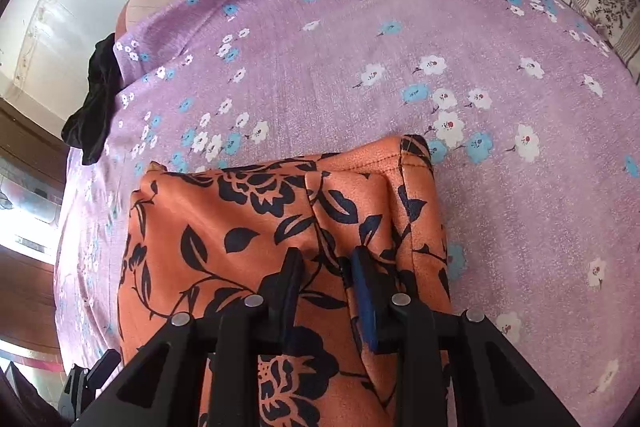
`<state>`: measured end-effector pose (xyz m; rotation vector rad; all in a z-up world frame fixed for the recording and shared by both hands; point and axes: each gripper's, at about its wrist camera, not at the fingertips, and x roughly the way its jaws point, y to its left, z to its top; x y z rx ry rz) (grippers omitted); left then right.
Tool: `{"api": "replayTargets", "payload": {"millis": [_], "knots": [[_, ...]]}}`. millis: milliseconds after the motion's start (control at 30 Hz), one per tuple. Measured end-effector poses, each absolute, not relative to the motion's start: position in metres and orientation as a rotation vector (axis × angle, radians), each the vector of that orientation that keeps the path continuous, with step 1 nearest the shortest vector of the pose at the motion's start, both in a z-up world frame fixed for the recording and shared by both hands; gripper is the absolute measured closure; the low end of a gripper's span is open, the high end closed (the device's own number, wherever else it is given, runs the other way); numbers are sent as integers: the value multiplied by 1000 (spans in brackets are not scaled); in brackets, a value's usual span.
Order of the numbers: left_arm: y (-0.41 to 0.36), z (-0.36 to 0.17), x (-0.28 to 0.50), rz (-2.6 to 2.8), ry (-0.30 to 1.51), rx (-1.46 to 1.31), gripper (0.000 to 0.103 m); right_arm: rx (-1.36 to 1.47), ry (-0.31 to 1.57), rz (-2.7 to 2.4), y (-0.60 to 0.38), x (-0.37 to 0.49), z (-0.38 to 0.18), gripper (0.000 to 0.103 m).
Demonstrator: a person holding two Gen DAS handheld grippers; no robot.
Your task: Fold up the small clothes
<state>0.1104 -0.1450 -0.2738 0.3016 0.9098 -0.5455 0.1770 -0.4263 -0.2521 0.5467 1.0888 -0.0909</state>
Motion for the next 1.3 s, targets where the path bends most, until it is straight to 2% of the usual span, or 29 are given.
{"api": "replayTargets", "payload": {"millis": [267,533,767,900,967,1000,1033,1133,1300], "knots": [[-144,-273,109,-545,909,296,21,485,996,69,-381,192,-211,73],[-142,-272,113,-550,929,279,21,544,1098,116,-354,224,-259,70],[-135,-273,119,-558,963,228,21,569,1041,110,-378,171,-219,69],[-131,-275,121,-539,977,200,14,540,1022,75,-388,121,-203,69],[-129,-277,122,-533,991,179,13,534,991,68,-393,91,-200,64],[-129,-277,123,-530,995,171,12,534,1000,63,-394,77,-206,50],[-129,-278,123,-529,999,169,10,538,1030,51,-395,66,-218,44],[-131,-277,122,-518,1002,166,10,486,1074,19,-395,48,-245,44],[-128,-261,116,-505,980,151,10,480,987,65,-402,38,-223,45]]}}
